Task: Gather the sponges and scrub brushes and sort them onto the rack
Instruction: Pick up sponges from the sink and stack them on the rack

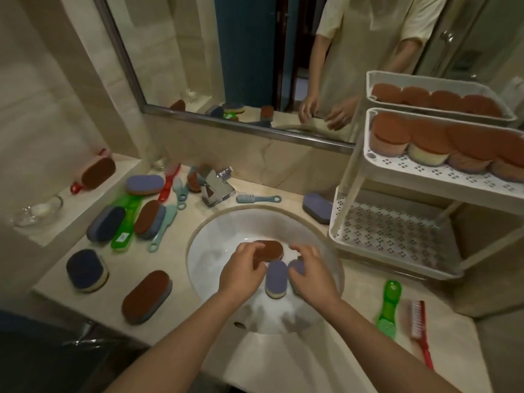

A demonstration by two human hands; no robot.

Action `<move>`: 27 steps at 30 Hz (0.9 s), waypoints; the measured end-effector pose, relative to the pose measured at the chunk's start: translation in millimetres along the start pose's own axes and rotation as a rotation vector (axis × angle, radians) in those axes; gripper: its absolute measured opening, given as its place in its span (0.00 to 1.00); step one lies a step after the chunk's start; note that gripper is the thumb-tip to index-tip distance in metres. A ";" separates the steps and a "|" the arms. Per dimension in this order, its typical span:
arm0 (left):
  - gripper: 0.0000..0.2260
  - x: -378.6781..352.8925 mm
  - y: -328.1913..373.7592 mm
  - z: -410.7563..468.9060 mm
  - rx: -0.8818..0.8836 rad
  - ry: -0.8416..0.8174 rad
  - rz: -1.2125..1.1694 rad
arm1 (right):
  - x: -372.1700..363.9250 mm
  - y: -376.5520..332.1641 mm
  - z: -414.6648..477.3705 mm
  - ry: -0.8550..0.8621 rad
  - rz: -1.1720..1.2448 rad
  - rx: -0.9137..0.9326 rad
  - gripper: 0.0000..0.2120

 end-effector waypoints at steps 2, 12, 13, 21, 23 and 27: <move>0.16 -7.5 -16.9 10.4 0.024 -0.060 0.028 | -14.1 12.5 11.1 -0.051 -0.050 -0.096 0.23; 0.22 -44.7 -67.5 66.7 0.074 -0.338 0.131 | -80.9 65.8 63.7 -0.134 -0.266 -0.373 0.15; 0.22 -48.9 -71.2 71.5 0.073 -0.355 0.140 | -86.3 69.9 68.4 -0.112 -0.301 -0.388 0.14; 0.28 -84.1 -93.9 96.4 0.040 -0.470 0.214 | -116.9 101.4 88.7 -0.157 -0.412 -0.528 0.34; 0.31 -92.3 -99.4 97.1 0.024 -0.498 0.237 | -121.7 109.2 88.1 -0.217 -0.451 -0.505 0.38; 0.36 -105.7 -109.7 95.1 0.011 -0.513 0.285 | -129.6 115.2 90.0 -0.208 -0.523 -0.497 0.38</move>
Point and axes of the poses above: each hand's wrist, its own z-axis towards the middle knuckle, its own x-axis out of the back of the hand, y = z × x, the point moved 1 cm from there along z, towards the middle knuckle, and after that the axes turned 14 degrees about z, right-handed, at the moved point
